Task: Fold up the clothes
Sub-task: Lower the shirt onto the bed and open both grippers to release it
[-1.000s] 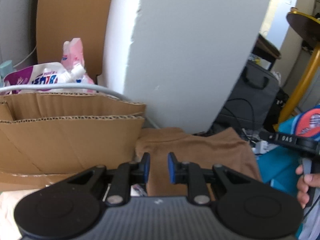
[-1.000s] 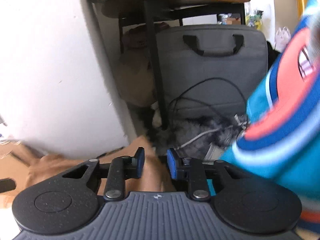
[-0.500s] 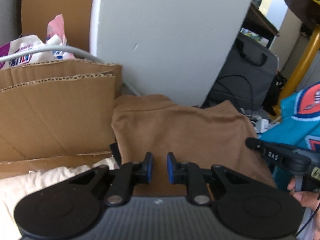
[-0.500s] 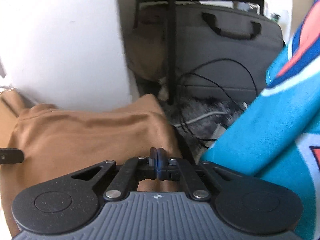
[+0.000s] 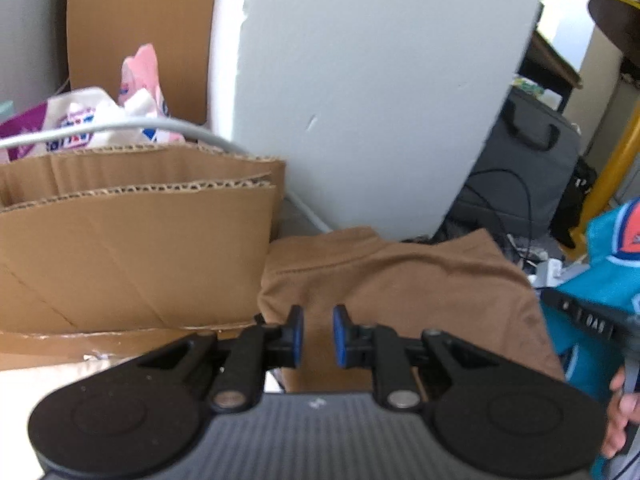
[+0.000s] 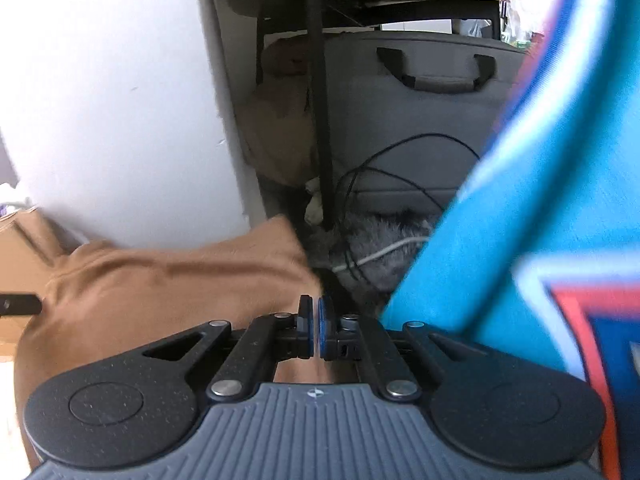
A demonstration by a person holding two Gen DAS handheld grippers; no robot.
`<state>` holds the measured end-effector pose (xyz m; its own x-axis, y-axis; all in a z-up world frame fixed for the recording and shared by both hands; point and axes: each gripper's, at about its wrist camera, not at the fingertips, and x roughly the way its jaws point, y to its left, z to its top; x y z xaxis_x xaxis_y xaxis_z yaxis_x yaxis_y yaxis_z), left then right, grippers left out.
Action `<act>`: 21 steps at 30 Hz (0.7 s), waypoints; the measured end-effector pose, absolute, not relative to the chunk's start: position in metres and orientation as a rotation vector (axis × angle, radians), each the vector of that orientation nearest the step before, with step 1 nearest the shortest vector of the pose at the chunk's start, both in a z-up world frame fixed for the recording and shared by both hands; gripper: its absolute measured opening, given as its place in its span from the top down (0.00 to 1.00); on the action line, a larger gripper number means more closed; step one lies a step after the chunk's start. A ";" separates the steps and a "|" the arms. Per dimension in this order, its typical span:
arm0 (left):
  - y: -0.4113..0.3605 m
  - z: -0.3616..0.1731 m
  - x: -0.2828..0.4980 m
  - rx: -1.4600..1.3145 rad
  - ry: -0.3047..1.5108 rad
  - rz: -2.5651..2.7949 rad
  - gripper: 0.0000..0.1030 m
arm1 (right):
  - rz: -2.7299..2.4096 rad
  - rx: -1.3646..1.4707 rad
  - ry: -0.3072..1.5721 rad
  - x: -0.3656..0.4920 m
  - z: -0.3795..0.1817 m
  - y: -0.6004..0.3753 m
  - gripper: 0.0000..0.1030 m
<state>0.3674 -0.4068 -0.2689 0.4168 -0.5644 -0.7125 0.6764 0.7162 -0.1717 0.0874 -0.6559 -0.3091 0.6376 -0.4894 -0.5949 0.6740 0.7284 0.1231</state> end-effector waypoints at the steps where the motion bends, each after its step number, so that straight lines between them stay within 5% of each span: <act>1: -0.404 -0.266 0.362 0.150 0.831 -0.790 0.84 | -0.682 0.348 0.563 0.082 -0.312 -0.648 0.99; 10: -0.405 -0.268 0.315 0.200 0.827 -0.848 0.80 | -0.677 0.347 0.591 0.053 -0.331 -0.610 0.99; 21: -0.443 -0.277 0.352 0.247 0.777 -0.814 0.80 | -0.692 0.352 0.600 0.026 -0.349 -0.619 0.96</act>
